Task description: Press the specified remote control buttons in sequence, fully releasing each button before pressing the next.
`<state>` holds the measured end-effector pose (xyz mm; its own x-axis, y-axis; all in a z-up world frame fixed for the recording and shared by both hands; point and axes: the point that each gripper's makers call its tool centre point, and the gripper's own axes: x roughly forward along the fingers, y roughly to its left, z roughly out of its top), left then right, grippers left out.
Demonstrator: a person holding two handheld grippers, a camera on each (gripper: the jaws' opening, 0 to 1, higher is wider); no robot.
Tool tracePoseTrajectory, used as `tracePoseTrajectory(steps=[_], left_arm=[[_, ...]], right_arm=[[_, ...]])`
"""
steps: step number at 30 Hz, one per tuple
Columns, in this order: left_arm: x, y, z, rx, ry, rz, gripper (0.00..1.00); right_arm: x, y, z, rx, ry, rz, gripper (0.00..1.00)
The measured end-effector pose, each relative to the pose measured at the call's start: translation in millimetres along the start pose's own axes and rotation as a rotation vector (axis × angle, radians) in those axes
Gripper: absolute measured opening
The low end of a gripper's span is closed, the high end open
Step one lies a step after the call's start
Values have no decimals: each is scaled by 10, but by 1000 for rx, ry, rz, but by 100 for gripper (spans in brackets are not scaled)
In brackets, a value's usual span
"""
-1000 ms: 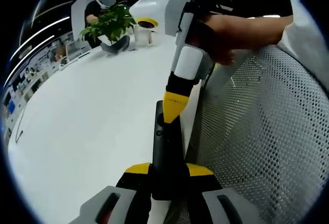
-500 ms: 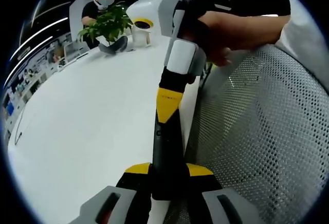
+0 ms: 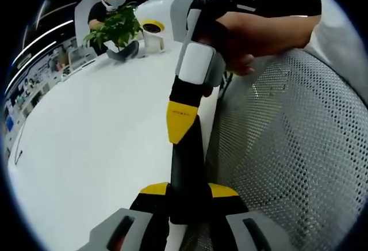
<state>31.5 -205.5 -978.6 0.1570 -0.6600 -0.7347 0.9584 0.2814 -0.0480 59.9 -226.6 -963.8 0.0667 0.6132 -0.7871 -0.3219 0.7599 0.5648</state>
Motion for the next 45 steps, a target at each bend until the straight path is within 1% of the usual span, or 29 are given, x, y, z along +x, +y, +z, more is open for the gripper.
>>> tracePoseTrajectory(steps=[4,7,10,19,21,24,27,30,32,34,36,39,42,45], left_arm=[[1,-3,1,-4,-3,-2,23],[4,-11,0,17,-4,2,23],[3,-11,-1,15,-4,3,23],[1,-7,0,11,-8,3,24],[1,-2,3,7,-10,2,24],[0,1,5,-3,-13,3,23],[-2,4,5,-7,-13,3,23],[-3,5,5,-9,-14,5,24],[-4,7,6,-14,-15,6,24],[-5,8,5,-14,-15,8,24],[-5,7,5,-14,-15,9,24],[-6,6,4,-15,-13,11,24],[-5,8,3,-18,-9,15,24],[-3,16,4,-21,-6,21,24]], right_arm=[[24,15,-28,-17,18,-1,0],[43,20,-49,-25,31,1,0],[61,11,-70,-44,43,-13,0],[65,6,-61,-55,27,-19,0],[73,3,-54,-50,30,-20,0],[96,-7,-33,-22,61,-39,0],[105,-14,-27,-17,82,-48,0],[105,-24,-29,3,91,-52,0],[103,-28,-28,15,88,-50,0],[91,-31,-35,17,73,-31,0],[84,-28,-36,45,55,-7,0],[76,-24,-38,46,41,17,0],[69,-16,-27,71,37,30,0],[66,-9,-19,68,36,28,0]])
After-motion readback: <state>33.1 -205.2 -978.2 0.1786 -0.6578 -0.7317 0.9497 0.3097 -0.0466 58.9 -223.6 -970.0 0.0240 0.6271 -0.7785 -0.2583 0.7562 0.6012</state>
